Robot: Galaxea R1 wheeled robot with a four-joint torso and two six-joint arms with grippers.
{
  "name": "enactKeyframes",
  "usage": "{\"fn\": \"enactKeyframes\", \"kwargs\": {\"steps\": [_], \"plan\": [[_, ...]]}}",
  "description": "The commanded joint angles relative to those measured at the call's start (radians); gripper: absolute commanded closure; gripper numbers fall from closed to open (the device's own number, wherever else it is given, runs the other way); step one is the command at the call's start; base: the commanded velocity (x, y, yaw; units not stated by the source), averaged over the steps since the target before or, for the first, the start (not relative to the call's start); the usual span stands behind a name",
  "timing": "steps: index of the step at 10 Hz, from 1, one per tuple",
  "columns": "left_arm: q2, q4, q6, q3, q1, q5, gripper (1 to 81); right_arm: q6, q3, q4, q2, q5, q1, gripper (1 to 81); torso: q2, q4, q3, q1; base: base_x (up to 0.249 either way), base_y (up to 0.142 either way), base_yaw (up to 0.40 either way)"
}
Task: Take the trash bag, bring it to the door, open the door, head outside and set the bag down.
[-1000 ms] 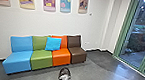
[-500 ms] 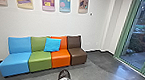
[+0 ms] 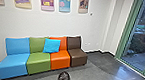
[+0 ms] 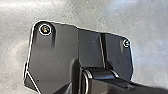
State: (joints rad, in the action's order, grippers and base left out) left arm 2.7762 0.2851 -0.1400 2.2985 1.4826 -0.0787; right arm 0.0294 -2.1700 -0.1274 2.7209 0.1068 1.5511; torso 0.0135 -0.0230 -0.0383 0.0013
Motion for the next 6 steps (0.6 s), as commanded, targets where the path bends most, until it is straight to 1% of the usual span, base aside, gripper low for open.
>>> {"fn": "enactKeyframes", "kwargs": {"steps": [1,5,6], "plan": [[-0.013,-0.001,0.000,-0.011,-0.054,0.059,1.0,0.004,0.010,-0.012,-0.014,-0.053,-0.047,1.0,0.000,0.000,0.000,0.000,0.139,0.000,0.000],[-0.012,-0.001,0.000,-0.011,-0.055,0.057,1.0,0.003,0.007,-0.012,-0.013,-0.052,-0.048,1.0,0.000,0.000,0.000,0.000,0.139,0.000,0.000],[-0.012,-0.001,0.000,-0.011,-0.055,0.057,1.0,0.004,0.007,-0.012,-0.013,-0.052,-0.048,1.0,0.000,0.000,0.000,0.000,0.139,0.063,0.000]]}}
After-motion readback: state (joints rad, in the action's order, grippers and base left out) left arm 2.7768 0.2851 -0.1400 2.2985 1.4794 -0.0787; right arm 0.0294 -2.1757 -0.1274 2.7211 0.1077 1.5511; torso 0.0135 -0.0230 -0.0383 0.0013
